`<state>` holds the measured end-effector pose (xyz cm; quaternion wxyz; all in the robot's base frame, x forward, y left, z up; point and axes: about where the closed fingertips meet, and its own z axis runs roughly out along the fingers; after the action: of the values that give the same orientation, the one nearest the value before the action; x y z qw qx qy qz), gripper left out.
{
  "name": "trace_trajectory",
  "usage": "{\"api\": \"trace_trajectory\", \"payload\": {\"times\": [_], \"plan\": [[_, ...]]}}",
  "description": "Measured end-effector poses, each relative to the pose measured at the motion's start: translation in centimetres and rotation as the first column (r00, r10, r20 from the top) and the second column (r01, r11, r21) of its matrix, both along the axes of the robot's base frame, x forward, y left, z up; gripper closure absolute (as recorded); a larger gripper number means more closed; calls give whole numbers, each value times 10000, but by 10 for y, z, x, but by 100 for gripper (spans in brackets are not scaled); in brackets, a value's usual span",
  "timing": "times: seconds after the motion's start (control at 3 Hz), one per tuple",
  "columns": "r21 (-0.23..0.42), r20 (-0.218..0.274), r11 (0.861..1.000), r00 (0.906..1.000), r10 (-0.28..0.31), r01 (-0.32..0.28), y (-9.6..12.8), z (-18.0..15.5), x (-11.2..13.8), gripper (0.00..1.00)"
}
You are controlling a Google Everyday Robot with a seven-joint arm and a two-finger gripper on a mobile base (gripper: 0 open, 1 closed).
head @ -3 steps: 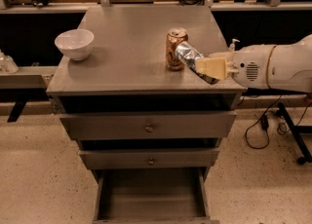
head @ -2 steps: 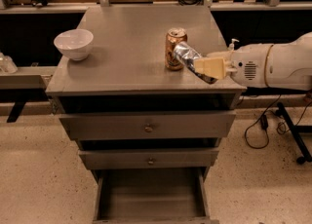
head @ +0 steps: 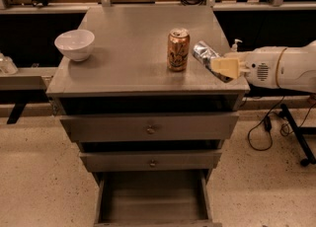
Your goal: Pick redbull can from bottom drawer and place on counter
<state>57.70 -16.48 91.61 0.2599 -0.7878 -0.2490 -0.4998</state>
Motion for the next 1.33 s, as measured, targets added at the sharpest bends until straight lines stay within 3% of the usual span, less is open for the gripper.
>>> {"api": "trace_trajectory", "payload": {"times": [0.67, 1.0, 1.33], "plan": [[-297, 367, 9968, 9967, -726, 738, -15, -44, 36, 100], [-638, 786, 9925, 9919, -995, 1046, -16, -52, 54, 82], [-677, 847, 9923, 9916, -981, 1040, -14, -50, 54, 59]]}}
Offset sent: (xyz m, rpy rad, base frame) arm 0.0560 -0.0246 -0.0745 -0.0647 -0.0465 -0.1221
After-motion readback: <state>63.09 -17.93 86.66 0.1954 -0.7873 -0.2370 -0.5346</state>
